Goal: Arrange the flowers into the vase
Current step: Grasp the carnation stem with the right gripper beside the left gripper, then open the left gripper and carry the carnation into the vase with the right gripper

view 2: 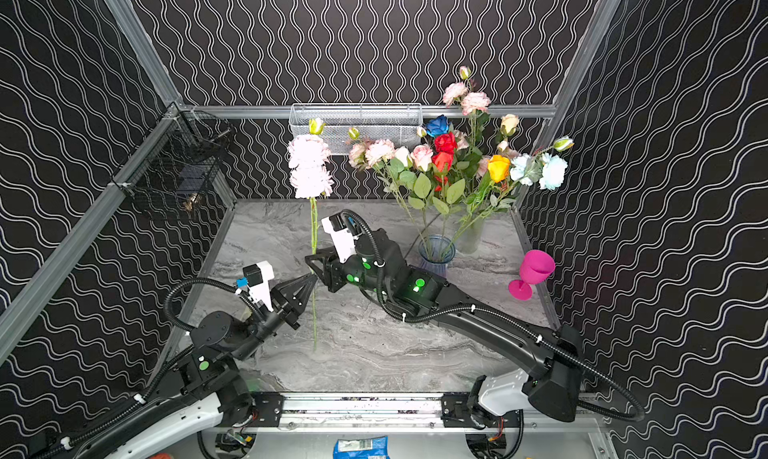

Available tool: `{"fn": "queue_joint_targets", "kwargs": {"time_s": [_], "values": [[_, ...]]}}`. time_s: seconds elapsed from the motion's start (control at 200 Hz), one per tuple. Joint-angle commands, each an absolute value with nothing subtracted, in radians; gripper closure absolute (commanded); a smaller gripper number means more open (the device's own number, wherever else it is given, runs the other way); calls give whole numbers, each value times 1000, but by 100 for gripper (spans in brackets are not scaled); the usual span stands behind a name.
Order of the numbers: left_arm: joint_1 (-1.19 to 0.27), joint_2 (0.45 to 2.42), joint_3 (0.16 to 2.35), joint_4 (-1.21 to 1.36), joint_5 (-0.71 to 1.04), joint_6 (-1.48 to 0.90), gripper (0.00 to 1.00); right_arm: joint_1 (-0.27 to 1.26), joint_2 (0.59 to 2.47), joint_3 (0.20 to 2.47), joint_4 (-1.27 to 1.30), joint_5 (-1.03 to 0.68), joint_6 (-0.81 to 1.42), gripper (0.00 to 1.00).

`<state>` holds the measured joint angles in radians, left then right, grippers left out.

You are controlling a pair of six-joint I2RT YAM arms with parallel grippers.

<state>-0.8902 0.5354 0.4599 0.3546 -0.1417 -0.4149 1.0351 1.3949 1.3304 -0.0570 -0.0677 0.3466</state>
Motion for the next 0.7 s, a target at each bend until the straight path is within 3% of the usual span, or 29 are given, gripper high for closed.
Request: {"fn": "queue_joint_targets", "kwargs": {"time_s": [0.0,0.09,0.2,0.26,0.38,0.691], "values": [[-890,525,466,393,-130,-394,100,1035,1398,1345,-2,-71,363,89],[-890,518,462,388,-126,-397,99,1037,1390,1333,14,-64,368,99],[-890,497,461,345,-149,-427,36,1038,1379,1326,6,-28,351,100],[-890,468,450,311,-183,-454,20,1038,1365,1339,-31,23,329,100],[-889,378,402,232,-272,-508,17,1038,1300,1349,-118,172,245,100],[-890,301,326,-176,-737,-918,16,1035,1062,1413,-223,641,1,100]]}}
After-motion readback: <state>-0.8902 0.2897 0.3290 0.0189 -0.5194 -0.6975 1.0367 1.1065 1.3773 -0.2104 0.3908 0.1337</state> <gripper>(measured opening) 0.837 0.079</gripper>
